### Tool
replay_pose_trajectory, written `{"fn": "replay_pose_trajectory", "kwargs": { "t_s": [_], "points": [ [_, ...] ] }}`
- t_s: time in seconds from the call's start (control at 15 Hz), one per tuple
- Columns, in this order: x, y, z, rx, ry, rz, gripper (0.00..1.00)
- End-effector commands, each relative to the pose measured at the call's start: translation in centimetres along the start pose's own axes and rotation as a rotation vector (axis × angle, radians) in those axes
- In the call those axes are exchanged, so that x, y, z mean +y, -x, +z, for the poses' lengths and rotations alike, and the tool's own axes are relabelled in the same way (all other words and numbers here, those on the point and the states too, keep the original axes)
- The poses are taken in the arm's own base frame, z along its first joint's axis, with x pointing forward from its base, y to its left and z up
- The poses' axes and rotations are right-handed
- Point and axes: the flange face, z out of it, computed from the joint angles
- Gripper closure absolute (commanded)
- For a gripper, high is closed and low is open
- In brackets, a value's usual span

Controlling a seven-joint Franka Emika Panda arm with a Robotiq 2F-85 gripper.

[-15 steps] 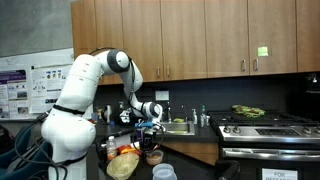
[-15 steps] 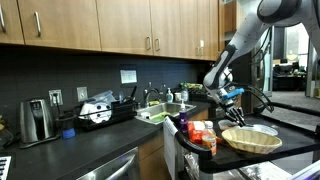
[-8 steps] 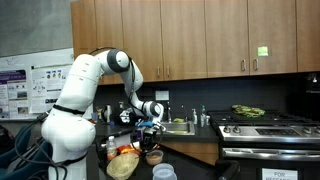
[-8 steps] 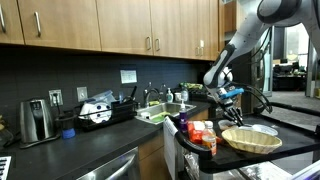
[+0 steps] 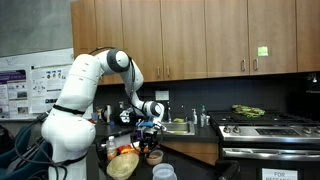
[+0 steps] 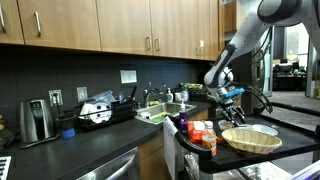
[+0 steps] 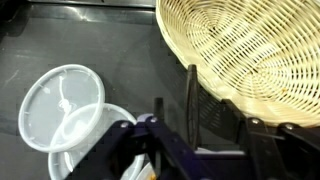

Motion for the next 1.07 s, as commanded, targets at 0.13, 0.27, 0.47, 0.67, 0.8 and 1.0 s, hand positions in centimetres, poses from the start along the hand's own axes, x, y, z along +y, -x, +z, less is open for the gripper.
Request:
{"fn": "replay_pose_trajectory", "kwargs": {
  "t_s": [0.13, 0.27, 0.47, 0.67, 0.8, 1.0],
  "points": [
    [-0.2, 2.9, 0.0, 0.056, -0.085, 0.021, 0.0],
    [-0.3, 4.4, 0.5, 0.07, -0.13, 0.023, 0.0],
    [-0.1, 7.0, 1.2, 0.094, -0.18, 0.039, 0.0],
    [0.6, 9.5, 2.1, 0.126, -0.207, 0.072, 0.0],
    [1.4, 11.1, 2.5, 0.156, -0.236, 0.104, 0.0],
    [2.0, 12.9, 3.3, 0.189, -0.333, 0.145, 0.0]
  ]
}}
